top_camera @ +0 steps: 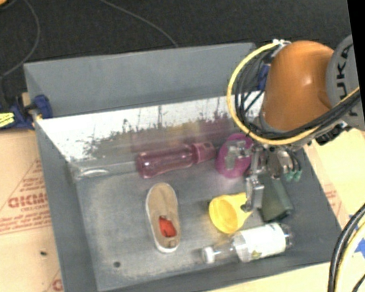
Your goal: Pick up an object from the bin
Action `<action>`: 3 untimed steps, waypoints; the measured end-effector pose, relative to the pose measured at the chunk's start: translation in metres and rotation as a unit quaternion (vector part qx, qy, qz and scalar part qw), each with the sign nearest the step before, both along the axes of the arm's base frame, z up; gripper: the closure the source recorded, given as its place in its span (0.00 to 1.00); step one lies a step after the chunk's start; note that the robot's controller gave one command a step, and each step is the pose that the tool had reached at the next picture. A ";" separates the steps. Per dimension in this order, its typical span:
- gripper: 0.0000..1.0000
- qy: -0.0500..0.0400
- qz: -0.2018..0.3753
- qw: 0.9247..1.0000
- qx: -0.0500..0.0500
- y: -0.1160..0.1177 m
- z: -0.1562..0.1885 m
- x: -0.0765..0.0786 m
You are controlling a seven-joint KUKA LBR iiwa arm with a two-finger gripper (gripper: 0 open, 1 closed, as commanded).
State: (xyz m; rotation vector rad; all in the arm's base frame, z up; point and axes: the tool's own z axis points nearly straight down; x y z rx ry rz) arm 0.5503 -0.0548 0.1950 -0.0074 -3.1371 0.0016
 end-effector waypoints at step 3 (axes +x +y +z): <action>0.00 -0.004 -0.161 0.987 0.000 -0.016 -0.066 0.004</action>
Offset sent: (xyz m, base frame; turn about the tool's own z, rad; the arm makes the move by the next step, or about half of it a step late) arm 0.0014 -0.0199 -0.1250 0.0184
